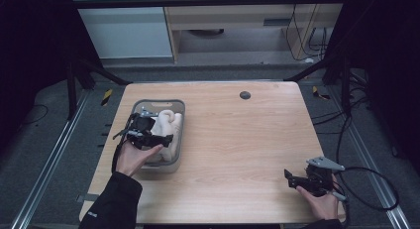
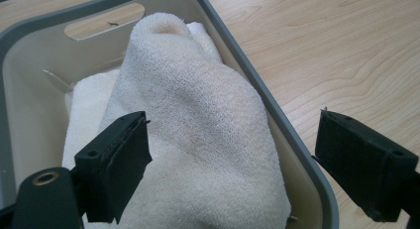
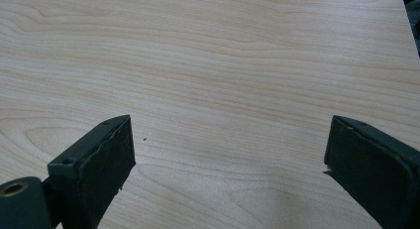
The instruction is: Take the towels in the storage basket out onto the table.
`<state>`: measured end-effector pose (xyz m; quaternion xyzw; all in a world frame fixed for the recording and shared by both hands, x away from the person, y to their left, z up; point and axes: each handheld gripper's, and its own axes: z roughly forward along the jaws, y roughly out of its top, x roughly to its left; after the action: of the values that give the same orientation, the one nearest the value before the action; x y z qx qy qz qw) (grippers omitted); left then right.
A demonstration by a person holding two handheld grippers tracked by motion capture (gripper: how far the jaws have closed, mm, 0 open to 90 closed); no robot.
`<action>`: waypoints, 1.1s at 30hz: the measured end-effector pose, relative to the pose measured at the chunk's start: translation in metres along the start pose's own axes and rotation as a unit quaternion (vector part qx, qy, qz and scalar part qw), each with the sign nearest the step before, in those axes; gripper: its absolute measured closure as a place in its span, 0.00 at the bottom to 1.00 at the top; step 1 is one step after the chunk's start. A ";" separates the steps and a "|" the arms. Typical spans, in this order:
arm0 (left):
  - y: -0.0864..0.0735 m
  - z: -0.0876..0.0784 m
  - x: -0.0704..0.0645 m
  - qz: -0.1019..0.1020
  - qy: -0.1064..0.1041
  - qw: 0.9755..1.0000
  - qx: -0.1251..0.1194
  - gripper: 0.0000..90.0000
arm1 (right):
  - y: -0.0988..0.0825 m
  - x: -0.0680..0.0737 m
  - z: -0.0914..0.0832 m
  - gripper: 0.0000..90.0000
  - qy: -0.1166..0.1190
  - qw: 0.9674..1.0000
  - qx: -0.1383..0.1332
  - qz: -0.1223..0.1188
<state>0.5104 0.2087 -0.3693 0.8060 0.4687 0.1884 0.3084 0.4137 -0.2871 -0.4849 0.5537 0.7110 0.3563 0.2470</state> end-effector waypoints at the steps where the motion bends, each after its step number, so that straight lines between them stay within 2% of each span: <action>1: -0.001 0.002 0.000 0.000 0.001 1.000 0.002 0.14 | 0.000 0.000 0.000 0.06 0.001 1.000 0.000 0.000; 17: -0.010 0.026 0.002 -0.003 0.016 0.999 0.028 0.15 | -0.001 0.000 0.002 0.06 0.005 1.000 0.011 0.002; 27: -0.012 0.032 0.003 0.001 0.029 0.999 0.036 0.32 | -0.001 0.000 0.003 0.06 0.006 1.000 0.013 0.000; 30: -0.012 0.033 0.004 -0.005 0.029 0.999 0.039 0.35 | -0.001 0.000 0.003 0.06 0.006 1.000 0.013 0.000; 33: -0.012 0.034 0.005 -0.011 0.026 0.999 0.046 0.43 | -0.001 0.000 0.003 0.06 0.007 1.000 0.014 0.000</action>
<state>0.5251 0.2072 -0.4027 0.8088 0.4939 0.1840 0.2611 0.4152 -0.2866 -0.4874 0.5545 0.7178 0.3497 0.2346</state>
